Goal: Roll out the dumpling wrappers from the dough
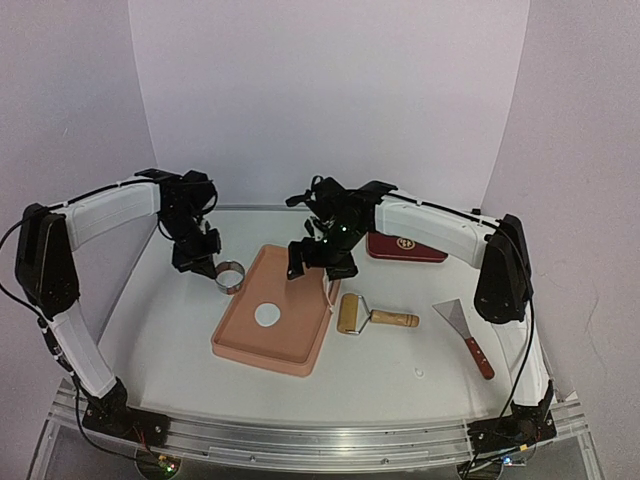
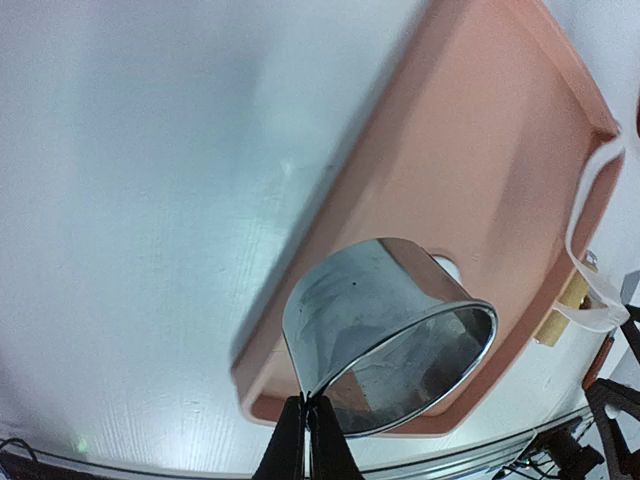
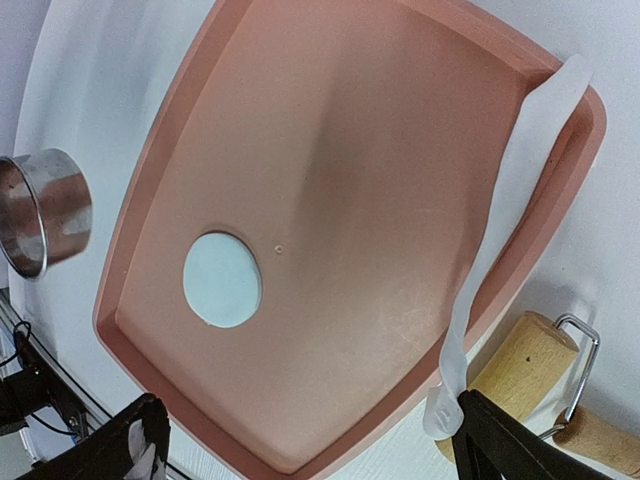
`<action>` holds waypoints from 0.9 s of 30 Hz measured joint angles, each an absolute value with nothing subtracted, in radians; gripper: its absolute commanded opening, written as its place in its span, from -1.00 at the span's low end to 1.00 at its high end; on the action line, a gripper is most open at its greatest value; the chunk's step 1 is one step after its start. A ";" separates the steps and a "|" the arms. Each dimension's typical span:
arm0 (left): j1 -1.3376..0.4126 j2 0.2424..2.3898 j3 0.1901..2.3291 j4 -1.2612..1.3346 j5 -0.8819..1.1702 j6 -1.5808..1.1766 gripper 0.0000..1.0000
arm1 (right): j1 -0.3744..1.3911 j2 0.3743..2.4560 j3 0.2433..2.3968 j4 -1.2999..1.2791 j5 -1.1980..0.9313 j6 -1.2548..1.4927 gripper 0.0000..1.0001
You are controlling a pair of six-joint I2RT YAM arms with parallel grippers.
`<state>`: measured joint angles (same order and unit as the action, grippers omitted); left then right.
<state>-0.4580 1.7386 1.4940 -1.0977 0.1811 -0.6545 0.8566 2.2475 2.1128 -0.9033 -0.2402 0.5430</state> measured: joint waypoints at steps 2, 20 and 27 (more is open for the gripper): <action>-0.398 1.687 1.422 -1.097 0.179 -0.655 -1.00 | 0.857 2.247 2.113 -0.901 -0.247 0.543 0.97; -0.227 1.611 1.025 -0.943 0.184 -0.698 -0.62 | 0.856 2.273 2.218 -0.891 -0.281 0.542 0.97; -0.227 1.611 1.007 -0.906 0.183 -0.712 -0.15 | 0.856 2.289 2.284 -0.889 -0.266 0.531 0.97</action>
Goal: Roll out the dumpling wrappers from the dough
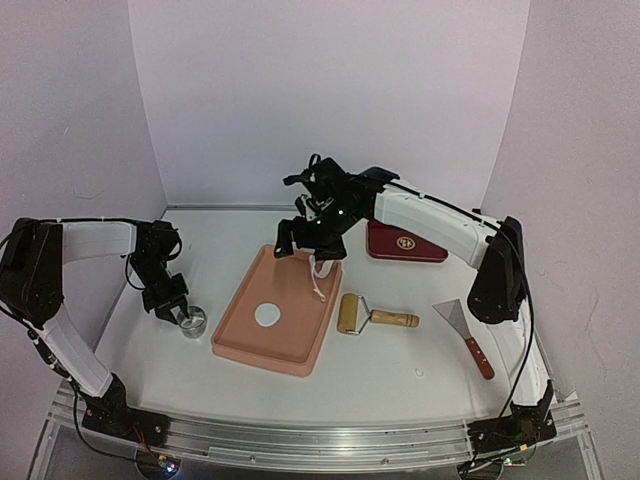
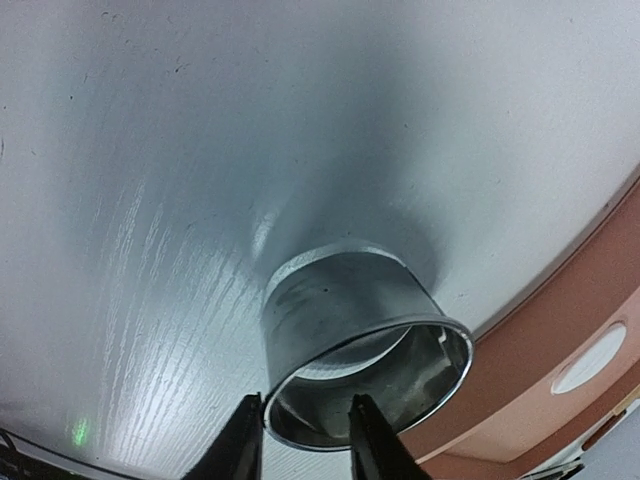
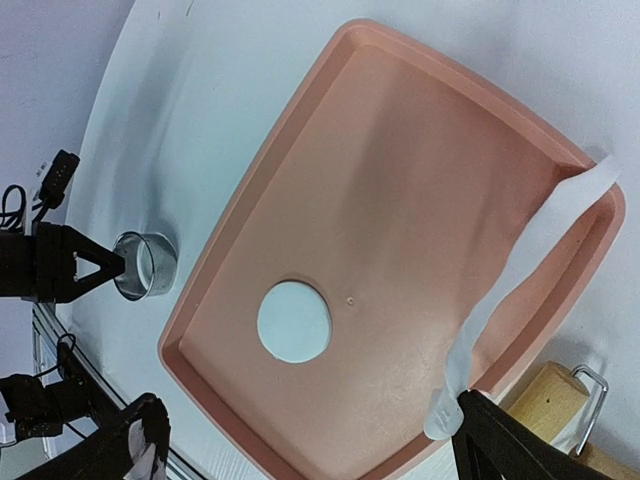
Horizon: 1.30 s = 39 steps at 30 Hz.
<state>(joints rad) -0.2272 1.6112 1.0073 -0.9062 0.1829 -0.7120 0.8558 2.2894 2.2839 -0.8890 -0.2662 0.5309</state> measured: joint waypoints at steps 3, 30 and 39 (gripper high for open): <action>-0.227 1.611 1.007 -0.908 0.179 -0.714 0.06 | 0.856 2.289 2.300 -0.888 -0.257 0.527 0.97; -0.500 1.645 1.266 -0.438 0.376 -0.494 0.22 | 0.798 2.289 2.334 -0.883 -0.175 0.905 0.97; -0.558 1.703 1.208 -0.102 0.419 -0.413 0.17 | 0.723 2.289 2.321 -0.864 -0.274 1.179 0.97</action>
